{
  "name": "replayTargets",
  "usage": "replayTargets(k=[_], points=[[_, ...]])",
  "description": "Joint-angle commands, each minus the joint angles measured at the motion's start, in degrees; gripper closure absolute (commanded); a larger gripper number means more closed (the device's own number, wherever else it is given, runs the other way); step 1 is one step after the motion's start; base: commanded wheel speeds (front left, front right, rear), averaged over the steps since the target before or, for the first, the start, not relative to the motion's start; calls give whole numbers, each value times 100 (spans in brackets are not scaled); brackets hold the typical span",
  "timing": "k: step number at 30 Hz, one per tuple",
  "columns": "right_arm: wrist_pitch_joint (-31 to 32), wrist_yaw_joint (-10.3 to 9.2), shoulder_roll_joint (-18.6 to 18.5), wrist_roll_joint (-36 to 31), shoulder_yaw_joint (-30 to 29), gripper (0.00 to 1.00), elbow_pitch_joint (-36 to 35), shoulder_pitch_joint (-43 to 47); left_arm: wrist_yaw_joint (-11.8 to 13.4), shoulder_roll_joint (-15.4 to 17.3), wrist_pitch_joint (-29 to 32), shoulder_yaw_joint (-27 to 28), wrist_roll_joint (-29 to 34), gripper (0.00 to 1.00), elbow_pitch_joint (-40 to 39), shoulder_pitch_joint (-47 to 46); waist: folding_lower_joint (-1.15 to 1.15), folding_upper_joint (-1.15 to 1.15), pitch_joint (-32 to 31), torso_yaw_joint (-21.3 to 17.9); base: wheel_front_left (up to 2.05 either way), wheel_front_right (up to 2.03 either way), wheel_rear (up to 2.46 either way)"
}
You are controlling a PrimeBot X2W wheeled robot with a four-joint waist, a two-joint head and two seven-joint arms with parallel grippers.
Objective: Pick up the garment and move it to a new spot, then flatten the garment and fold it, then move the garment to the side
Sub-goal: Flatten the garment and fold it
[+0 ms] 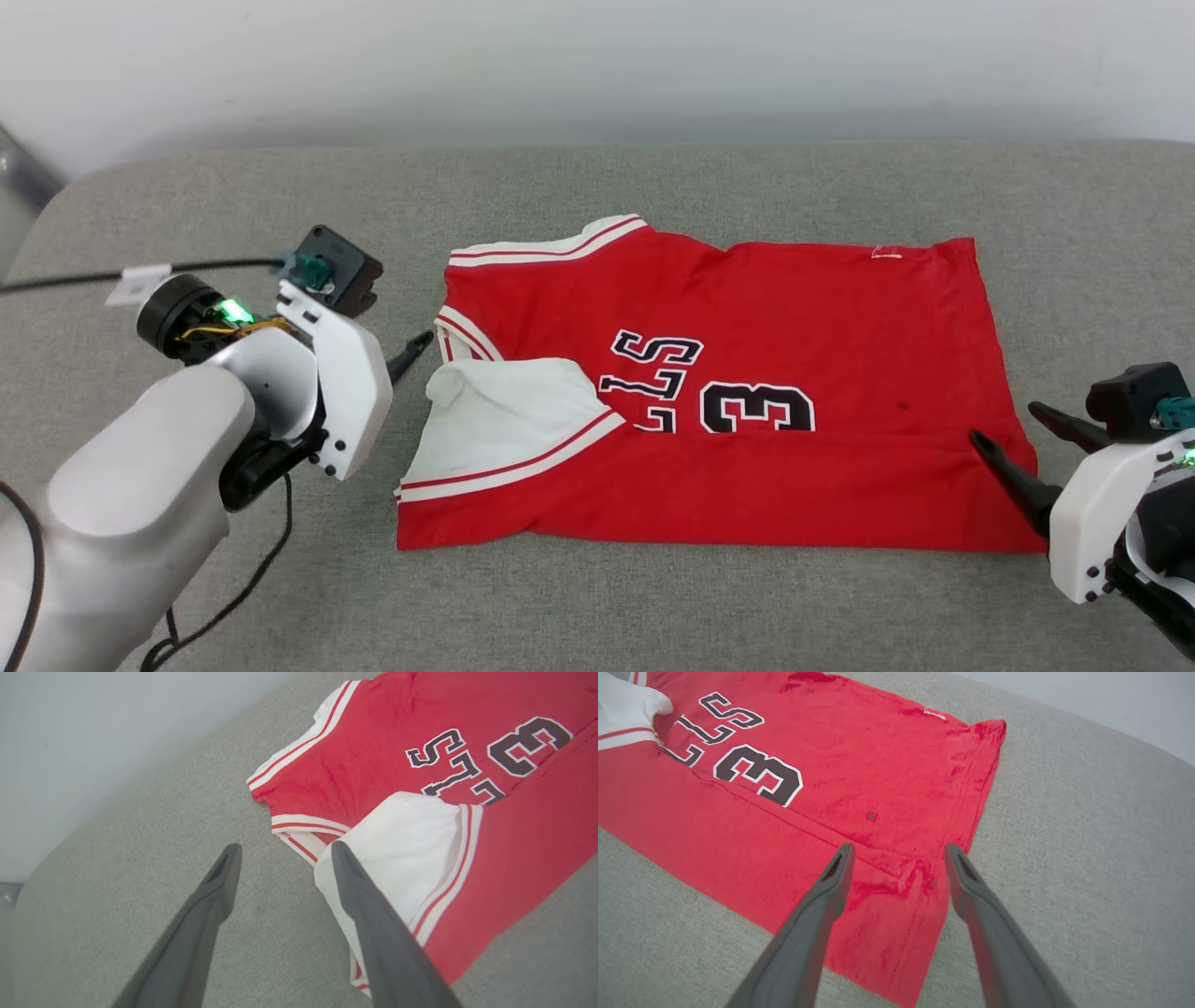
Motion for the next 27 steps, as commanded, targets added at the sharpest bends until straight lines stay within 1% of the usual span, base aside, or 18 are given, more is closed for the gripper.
replayTargets(k=[1, 5, 6, 11, 14, 18, 25, 27], points=[[35, -4, 61, -55, -46, 0, -67, 96, -24, 37, 580, -67, -355, 0, -127, -70, 0, 0, -58, 2, 0, 0, 0], [118, -4, 186, -160, -55, 0, -156, 124, -27, 183, 1975, -281, -1030, 0, -286, -254, 0, 0, -102, -53, 0, 0, 0], [118, -4, 186, -160, -55, 0, -156, 124, -27, 183, 1975, -281, -1030, 0, -286, -254, 0, 0, -102, -53, 0, 0, 0], [218, -4, 276, -197, -6, 0, -221, 103, -24, 258, 3326, -476, -1741, 0, -364, -311, 0, 0, -127, -156, 0, 0, 0], [284, -4, 290, -203, 24, 0, -242, 81, 177, 256, 3833, -520, -1957, 0, -356, -313, 0, 0, -102, -212, 0, 0, 0], [352, -4, 314, -198, 49, 0, -252, -27, 325, 221, 4126, -583, -2027, 0, -295, -325, 0, 0, 5, -301, 0, 0, 0], [382, -4, 381, -202, 149, 0, -213, -245, 364, 106, 4277, -753, -2039, 0, -89, -86, 0, 0, 245, -481, 0, 0, 0], [381, -4, 398, -192, 183, 0, -186, -302, 336, 109, 4303, -825, -2011, 0, -33, -19, 0, 0, 298, -528, 0, 0, 0]])
